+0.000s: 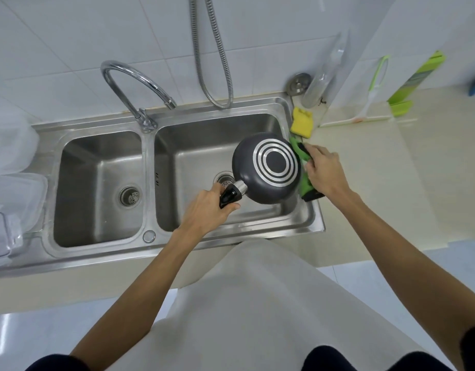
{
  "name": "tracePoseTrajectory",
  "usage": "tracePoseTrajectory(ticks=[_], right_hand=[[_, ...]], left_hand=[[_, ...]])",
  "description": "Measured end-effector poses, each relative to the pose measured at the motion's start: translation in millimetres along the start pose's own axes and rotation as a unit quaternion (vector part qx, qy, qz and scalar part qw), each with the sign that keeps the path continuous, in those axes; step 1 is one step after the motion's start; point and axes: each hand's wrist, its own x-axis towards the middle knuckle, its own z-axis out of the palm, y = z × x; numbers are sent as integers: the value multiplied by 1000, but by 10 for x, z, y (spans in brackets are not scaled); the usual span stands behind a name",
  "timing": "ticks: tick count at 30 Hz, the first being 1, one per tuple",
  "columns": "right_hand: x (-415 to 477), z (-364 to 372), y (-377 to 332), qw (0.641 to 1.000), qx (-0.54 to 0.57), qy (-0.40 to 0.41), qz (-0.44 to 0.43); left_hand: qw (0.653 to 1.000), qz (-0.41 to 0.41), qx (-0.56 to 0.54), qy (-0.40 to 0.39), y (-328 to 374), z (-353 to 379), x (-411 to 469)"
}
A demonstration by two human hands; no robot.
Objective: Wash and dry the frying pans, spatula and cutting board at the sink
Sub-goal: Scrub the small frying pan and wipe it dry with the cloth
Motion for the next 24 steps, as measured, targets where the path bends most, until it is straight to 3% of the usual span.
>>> tracePoseTrajectory(ticks=[11,15,24], right_hand=[[-1211,388,685,991,-135,-1,8],[-1407,607,752,990,-130,-58,22],[-1502,685,650,990,-137,-17,28]], left_hand=[[997,-59,-45,18,-12,235,-158],[995,-65,-75,29,-18,338,-246],[996,-28,-73,37,-91,400,-447]])
